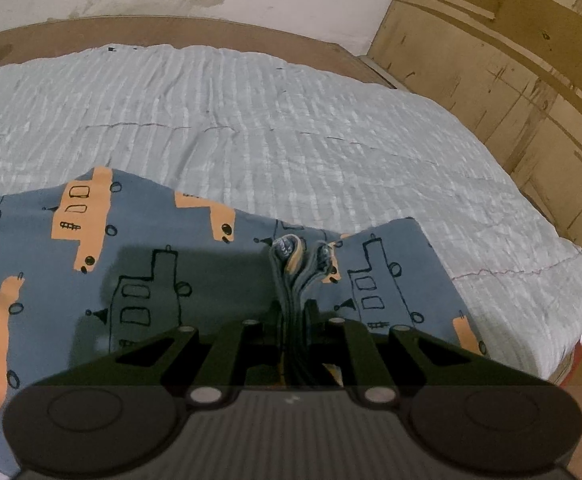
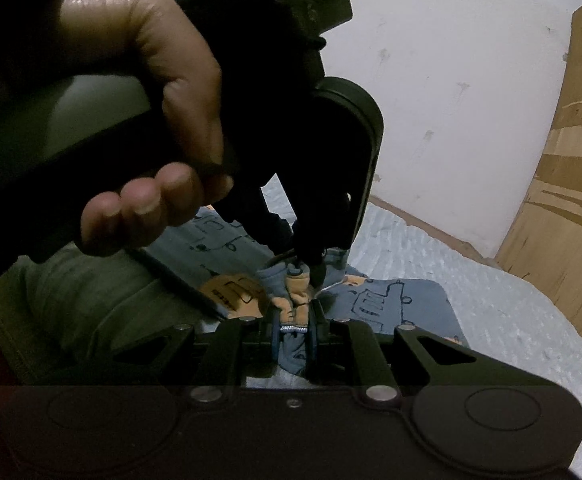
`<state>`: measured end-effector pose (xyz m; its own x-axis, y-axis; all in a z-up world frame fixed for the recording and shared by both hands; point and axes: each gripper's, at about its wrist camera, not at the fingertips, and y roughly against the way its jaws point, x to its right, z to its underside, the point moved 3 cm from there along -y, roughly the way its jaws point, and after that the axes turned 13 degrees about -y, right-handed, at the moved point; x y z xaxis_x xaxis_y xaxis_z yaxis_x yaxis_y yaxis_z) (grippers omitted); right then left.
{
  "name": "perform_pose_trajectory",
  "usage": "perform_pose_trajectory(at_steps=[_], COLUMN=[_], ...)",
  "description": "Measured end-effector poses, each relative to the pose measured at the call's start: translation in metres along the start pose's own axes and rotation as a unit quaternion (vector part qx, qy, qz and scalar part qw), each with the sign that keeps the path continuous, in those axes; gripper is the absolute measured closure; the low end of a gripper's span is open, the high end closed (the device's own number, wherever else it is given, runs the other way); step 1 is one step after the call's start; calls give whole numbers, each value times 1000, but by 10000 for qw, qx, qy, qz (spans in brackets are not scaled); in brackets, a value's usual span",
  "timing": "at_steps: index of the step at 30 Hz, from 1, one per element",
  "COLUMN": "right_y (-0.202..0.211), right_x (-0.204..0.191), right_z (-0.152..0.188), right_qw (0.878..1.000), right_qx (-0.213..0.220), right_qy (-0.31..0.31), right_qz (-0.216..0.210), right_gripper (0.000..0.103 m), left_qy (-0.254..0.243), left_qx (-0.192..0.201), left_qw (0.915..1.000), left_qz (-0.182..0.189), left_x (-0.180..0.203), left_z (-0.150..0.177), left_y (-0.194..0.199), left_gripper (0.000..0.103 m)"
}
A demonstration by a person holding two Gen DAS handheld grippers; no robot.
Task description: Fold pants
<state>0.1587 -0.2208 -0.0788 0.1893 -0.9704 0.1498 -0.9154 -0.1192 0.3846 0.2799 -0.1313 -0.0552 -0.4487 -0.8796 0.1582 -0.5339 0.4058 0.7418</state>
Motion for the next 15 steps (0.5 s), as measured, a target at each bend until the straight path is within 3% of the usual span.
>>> perform_pose_trajectory(at_steps=[15], right_y=[4], right_x=[1], right_z=[3], right_qw=[9999], right_qx=[99], right_qy=[-127], right_qz=[5], right_gripper=[88], left_qy=[-3], left_qx=[-9], left_qw=[10000], left_qz=[-76], left_x=[2], left_z=[0], left_y=[0], left_gripper=[92])
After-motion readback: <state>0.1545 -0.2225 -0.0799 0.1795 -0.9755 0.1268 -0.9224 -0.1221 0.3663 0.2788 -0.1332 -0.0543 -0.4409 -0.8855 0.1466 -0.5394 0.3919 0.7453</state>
